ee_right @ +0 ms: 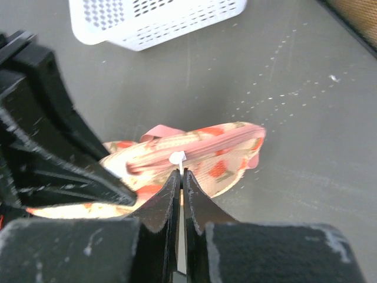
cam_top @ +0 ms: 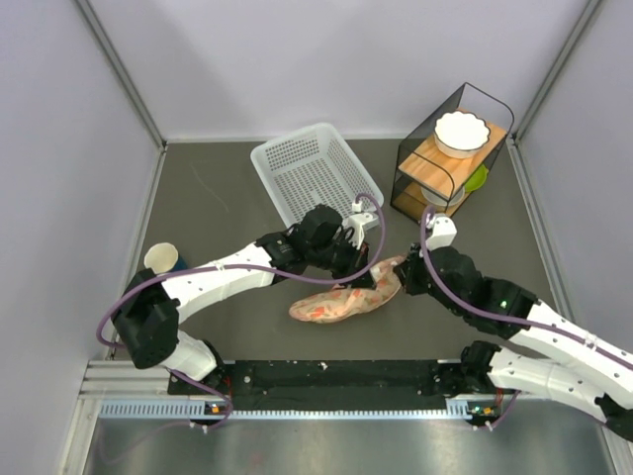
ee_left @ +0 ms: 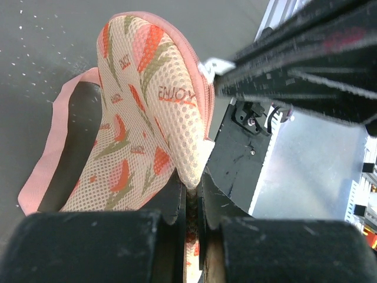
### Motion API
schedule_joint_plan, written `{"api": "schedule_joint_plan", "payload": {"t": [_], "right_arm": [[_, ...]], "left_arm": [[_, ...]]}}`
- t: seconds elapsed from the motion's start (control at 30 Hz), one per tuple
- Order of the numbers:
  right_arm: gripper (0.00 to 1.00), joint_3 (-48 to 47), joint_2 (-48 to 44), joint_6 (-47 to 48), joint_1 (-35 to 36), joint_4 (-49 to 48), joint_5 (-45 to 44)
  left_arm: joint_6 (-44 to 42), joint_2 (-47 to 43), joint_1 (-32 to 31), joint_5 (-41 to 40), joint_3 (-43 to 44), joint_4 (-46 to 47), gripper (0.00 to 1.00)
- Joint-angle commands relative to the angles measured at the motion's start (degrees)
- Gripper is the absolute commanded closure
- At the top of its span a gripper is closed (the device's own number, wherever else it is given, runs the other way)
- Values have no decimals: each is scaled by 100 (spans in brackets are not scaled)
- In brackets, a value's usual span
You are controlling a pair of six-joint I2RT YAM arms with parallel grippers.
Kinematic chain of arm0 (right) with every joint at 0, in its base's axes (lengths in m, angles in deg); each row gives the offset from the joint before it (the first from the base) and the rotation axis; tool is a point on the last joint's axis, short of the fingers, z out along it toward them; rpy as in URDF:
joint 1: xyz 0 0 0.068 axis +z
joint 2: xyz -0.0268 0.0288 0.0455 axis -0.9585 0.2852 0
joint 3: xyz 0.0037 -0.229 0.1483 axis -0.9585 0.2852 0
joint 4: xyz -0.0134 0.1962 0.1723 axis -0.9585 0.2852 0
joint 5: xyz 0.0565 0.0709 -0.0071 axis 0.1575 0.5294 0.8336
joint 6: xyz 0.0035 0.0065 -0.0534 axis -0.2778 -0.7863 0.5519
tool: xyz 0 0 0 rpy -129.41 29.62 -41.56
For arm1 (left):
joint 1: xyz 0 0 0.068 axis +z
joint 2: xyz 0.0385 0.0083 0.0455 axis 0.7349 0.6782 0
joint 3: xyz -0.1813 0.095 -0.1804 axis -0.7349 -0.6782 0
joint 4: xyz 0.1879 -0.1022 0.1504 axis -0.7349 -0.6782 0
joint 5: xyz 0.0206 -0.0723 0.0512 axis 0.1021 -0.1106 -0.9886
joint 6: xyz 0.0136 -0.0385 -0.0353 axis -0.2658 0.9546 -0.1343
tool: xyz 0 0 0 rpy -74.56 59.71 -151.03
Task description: Unzip the laundry bag and remove the bra
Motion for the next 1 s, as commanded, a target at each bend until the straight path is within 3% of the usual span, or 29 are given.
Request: {"api": "schedule_joint_plan", "payload": {"t": [0.0, 0.17, 0.4, 0.6, 0.77, 0.97], "right_arm": [[100, -130, -158, 235, -561, 108, -126], [100, 63, -325, 472, -1202, 161, 84], [100, 590, -510, 525, -2030, 126, 1103], [100, 679, -598, 543, -2022, 73, 1587], [100, 644, -791, 543, -2022, 21, 1842], [100, 661, -844, 718, -2039, -217, 2501]], "left_arm": [[-121, -169, 0, 266, -28, 116, 100], [-280, -380, 52, 230, -54, 2, 100], [-517, -933, 237, 362, -37, -51, 100], [-535, -1355, 316, 468, -203, 247, 100], [18, -1742, 606, 547, -546, 1037, 100], [177, -2365, 773, 73, -783, 1706, 100]]}}
